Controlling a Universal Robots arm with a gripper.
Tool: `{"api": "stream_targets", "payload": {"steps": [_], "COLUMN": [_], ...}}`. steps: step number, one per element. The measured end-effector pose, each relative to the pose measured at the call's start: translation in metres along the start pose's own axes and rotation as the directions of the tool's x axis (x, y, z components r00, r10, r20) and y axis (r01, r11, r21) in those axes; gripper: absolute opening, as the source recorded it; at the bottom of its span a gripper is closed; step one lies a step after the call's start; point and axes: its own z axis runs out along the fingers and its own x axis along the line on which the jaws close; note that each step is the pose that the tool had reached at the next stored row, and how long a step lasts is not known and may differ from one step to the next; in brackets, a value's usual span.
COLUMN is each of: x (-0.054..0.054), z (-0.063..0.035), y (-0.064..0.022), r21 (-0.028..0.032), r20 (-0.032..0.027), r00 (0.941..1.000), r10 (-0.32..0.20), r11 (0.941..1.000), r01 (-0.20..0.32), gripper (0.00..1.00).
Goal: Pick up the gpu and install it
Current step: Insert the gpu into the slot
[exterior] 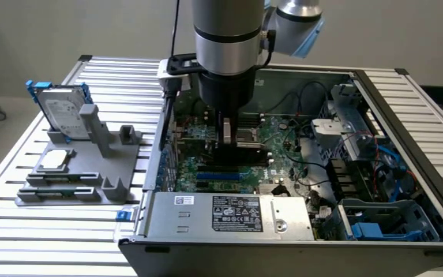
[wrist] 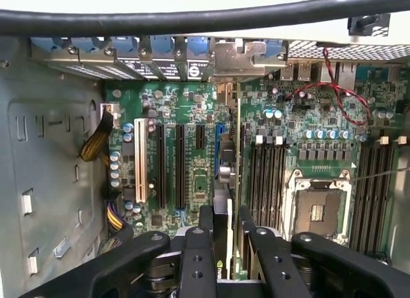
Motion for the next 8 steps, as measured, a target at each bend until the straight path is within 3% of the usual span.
{"api": "stream_targets", "payload": {"steps": [8], "x": [0.001], "z": [0.0101], "y": [0.0007], "r21": [0.0], "r20": [-0.0003], "r00": [1.0], "r10": [0.002], "r11": [1.0], "r01": [-0.002], "gripper": [0.26]}}
